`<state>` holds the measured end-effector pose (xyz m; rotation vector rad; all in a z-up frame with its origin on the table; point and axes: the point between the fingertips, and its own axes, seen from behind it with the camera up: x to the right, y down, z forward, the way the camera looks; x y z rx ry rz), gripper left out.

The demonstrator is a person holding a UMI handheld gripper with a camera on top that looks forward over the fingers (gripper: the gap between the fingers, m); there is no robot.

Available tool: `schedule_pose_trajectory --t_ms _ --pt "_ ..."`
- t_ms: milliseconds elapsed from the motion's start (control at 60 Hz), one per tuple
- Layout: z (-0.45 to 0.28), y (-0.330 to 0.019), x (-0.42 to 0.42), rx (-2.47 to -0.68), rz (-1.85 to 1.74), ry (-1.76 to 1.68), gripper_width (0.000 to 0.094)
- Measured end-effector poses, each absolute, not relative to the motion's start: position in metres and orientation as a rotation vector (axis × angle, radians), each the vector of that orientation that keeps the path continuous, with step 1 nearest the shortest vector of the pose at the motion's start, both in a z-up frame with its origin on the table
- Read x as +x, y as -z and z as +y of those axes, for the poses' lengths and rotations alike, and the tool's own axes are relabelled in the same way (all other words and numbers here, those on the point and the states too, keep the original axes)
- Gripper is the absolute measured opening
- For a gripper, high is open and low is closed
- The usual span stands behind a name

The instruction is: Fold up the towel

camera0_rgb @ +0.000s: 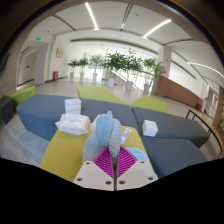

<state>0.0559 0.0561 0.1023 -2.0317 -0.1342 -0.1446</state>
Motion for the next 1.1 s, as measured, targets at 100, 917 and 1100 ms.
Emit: schedule_pose_trajectory --t_ms 100,917,1100 --pt "0.056 -0.075 0.117 -2.099 -0.061 0.209 0.0014" --pt "-0.101 -0.178 0.074 -2.104 -0.202 0.051 0.0845" --pt "-0.132 -0.196 0.046 -2.053 -0.211 -0.003 0.0844"
